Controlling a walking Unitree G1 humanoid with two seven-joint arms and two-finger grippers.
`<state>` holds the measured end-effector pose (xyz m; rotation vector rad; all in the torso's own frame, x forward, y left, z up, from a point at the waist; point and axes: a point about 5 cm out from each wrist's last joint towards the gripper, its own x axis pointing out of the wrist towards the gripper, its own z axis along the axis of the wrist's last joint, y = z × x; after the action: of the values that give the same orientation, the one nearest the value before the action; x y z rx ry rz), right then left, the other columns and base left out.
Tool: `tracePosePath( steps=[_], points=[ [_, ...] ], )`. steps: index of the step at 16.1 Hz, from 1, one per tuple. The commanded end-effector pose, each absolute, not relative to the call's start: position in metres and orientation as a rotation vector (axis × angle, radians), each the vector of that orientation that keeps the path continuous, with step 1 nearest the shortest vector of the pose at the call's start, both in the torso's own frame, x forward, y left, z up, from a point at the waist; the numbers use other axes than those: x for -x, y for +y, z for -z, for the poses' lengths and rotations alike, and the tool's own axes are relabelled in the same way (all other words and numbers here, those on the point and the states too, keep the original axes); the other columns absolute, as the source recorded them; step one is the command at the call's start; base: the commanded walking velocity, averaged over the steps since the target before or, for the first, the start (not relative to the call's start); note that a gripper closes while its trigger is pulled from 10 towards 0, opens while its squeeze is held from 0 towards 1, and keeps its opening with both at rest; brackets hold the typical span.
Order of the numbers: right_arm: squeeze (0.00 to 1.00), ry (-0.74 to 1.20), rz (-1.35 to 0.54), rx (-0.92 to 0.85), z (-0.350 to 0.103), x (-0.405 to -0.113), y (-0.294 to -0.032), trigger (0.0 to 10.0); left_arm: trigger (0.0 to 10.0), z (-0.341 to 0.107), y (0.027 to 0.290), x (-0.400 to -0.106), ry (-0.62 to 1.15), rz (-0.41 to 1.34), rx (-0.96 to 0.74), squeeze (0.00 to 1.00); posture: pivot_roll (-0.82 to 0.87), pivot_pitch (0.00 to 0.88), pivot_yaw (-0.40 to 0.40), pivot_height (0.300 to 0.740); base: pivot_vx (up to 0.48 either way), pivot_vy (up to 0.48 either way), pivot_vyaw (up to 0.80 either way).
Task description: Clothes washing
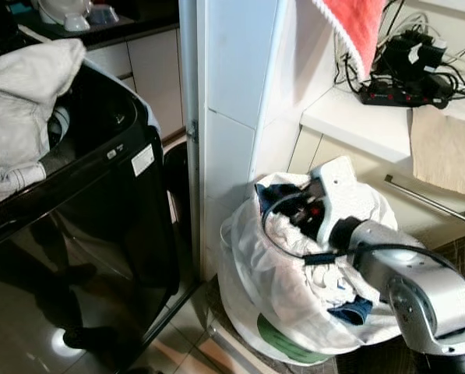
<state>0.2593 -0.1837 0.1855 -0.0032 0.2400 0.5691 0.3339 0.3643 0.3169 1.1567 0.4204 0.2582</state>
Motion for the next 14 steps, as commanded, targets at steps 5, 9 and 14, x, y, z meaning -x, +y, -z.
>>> tracePosePath(
  steps=[5, 9, 14],
  points=[
    [0.0, 0.175, -0.429, 0.007, -0.193, -0.272, -0.197, 10.0, 10.0, -0.363, 0.349, -0.341, 0.094, -0.343, -1.167, 0.0, -0.01, 0.0, -0.015, 0.74, 0.0, 0.0, 0.0],
    [0.0, 0.183, -0.425, 0.007, -0.19, -0.271, -0.198, 10.0, 10.0, -0.373, 0.327, -0.347, -0.009, -0.169, -0.979, 0.0, -0.01, 0.0, -0.011, 0.74, 0.0, 0.0, 0.0],
    [0.0, 0.264, -0.298, 0.121, -0.175, -0.277, -0.209, 10.0, 10.0, -0.349, 0.239, -0.347, -0.121, 0.476, -0.501, 0.0, -0.02, 0.0, -0.004, 0.74, 0.0, 0.0, 0.0]
  ],
)
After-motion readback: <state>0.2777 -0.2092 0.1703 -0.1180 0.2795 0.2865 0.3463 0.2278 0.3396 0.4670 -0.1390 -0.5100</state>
